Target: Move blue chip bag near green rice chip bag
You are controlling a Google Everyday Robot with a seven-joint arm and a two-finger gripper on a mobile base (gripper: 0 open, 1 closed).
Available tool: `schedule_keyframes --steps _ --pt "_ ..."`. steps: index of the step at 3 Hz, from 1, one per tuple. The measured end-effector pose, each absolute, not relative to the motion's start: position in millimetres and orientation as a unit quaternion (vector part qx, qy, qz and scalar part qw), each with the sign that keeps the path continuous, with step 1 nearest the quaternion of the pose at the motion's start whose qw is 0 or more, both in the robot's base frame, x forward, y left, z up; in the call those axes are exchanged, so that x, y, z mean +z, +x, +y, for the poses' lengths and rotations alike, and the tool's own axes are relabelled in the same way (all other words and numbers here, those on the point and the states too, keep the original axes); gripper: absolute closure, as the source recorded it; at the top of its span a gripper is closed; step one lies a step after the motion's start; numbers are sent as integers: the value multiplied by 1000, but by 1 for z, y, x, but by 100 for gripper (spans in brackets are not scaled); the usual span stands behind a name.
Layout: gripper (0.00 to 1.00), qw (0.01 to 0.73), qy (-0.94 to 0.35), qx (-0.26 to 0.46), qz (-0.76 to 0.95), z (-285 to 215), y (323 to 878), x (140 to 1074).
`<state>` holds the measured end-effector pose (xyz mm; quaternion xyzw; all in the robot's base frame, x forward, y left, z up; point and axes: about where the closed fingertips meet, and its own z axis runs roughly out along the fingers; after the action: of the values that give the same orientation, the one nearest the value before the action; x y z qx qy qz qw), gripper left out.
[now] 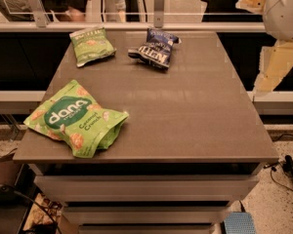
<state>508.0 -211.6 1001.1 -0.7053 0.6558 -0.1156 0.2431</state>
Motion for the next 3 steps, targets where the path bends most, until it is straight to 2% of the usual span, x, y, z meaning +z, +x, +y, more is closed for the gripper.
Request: schedule_keyframes --steps 2,3 --pt "0 290 -757 -139 568 -203 568 1000" --pt "0 289 -757 -140 569 -203 568 1001"
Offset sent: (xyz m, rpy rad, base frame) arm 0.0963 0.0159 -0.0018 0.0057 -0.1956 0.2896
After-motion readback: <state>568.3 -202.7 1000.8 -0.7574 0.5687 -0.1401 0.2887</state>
